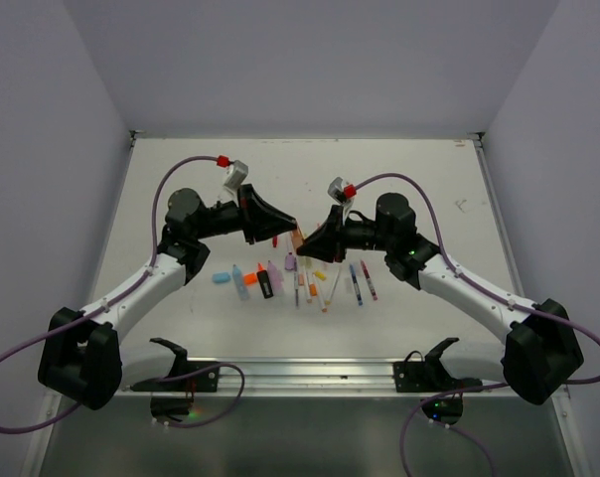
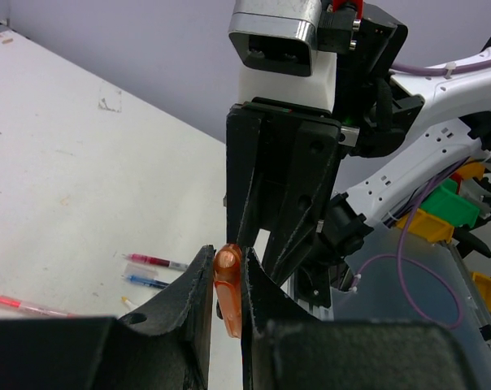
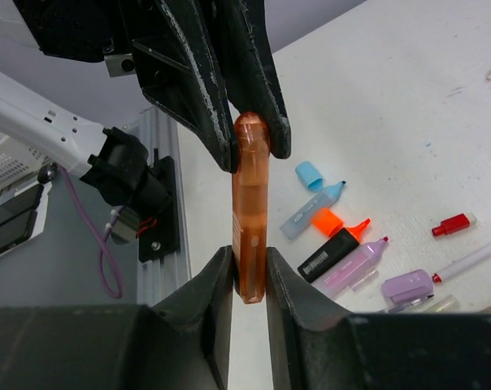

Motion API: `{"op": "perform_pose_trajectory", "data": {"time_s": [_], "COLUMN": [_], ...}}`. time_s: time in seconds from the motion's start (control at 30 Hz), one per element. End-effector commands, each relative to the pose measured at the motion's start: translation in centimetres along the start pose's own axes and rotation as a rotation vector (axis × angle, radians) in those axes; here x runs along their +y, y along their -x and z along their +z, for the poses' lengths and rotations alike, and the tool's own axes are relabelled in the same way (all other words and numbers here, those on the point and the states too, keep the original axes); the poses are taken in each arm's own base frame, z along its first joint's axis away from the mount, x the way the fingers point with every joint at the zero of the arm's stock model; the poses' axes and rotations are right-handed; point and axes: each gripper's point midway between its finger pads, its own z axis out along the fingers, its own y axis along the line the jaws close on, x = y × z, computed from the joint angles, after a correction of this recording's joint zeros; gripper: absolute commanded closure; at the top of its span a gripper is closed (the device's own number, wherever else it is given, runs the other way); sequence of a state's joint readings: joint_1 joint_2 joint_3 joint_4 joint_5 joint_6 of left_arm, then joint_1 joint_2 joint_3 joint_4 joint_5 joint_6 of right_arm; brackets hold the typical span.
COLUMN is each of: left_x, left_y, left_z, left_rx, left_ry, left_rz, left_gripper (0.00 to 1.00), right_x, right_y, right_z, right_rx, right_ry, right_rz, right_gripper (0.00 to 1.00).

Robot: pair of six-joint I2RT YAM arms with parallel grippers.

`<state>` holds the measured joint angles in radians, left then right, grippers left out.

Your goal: Open the pen caps

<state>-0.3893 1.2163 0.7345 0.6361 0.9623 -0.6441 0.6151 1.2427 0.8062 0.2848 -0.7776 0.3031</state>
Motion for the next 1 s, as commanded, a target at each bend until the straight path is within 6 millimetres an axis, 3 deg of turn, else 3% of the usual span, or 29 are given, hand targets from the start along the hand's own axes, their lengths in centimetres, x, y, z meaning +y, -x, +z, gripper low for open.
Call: {"op": "perform_pose_trajectory", "data": {"time_s": [0.0, 0.2, 0.5, 0.73, 0.97], "left_x": [-1.1, -2.0, -3.6, -3.2, -2.2], "left_y": [1.2, 2.7, 6.4, 9.0, 10.5], "left_z": [0.2, 0.3, 0.7, 1.6, 1.8], "left_rx": [-0.033, -0.08, -0.196, -0.261, -0.331], "left_ry": [-0.039, -0.068, -0.11, -0.12, -0.085], "left_rz": [0.048, 0.079, 0.147, 0.133, 0.108], "left_gripper": [1.0, 1.0, 1.0, 1.0, 1.0], "right_x": [1.3, 1.1, 1.0, 0.8, 0.7], "right_y": [2.4, 0.9, -3.0, -6.0, -6.7], "right_z": [0.1, 0.0, -0.3, -0.6, -0.8], "right_rx": [-0.048, -0.016, 0.067, 0.116, 0.122], "right_ry": [0.051, 0.052, 0.08, 0.069, 0.066], "right_rz": [-0.051, -0.028, 0.046, 0.076, 0.071], "right_gripper": [0.84, 0.91, 0.91, 0.89, 0.88]}}
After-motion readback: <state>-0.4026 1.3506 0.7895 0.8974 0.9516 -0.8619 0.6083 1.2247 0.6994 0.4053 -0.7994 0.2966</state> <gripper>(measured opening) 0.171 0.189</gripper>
